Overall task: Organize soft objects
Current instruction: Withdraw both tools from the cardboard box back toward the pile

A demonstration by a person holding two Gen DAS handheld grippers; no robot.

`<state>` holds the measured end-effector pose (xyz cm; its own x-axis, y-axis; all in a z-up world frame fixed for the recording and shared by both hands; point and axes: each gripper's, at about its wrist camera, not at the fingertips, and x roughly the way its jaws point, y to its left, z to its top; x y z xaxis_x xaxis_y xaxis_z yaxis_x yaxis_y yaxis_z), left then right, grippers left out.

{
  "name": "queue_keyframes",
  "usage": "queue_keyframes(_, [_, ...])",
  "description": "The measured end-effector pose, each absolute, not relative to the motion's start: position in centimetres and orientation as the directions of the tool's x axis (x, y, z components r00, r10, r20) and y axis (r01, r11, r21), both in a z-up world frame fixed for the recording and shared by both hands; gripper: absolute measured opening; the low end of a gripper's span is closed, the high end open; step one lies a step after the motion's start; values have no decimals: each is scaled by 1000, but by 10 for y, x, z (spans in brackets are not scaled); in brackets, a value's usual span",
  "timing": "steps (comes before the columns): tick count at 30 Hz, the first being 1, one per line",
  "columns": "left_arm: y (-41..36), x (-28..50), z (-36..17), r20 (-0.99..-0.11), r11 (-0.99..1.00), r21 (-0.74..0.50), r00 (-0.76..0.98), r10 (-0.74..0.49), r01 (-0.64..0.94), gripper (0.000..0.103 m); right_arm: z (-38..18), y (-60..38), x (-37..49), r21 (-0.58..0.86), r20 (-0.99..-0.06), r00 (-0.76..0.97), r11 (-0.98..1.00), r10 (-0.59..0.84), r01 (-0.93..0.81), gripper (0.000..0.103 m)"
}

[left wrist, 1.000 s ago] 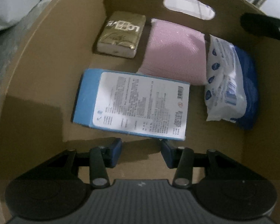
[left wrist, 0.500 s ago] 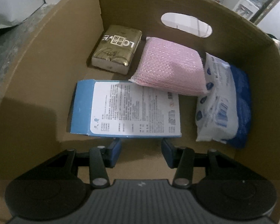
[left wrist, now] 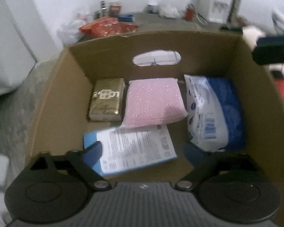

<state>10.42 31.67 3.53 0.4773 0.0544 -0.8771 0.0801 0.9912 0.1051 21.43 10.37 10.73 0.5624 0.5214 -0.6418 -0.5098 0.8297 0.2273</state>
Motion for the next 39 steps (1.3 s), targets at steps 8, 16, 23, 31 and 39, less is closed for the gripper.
queue_keyframes(8, [305,148,-11,-892,982,147,445,80,119,93,89,117,225,245,-659,531,819,533,-519,53])
queue_keyframes(16, [307,124,-18,-914,970,183,390,108,161,82,81,120,229,266,-658,516,810,548,-522,53])
queue_keyframes(23, [307,103,-14,-917,963,197,383,114,185,80,78,128,228,258,-663,511,808,546,-529,53])
queue_keyframes(31, [303,97,8,-896,977,130,443,44,167,79,78,134,227,270,-662,502,802,557,-533,53])
queue_keyframes(39, [290,41,86,-815,993,114,575,70,41,80,134,63,193,323,-567,550,780,613,-536,53])
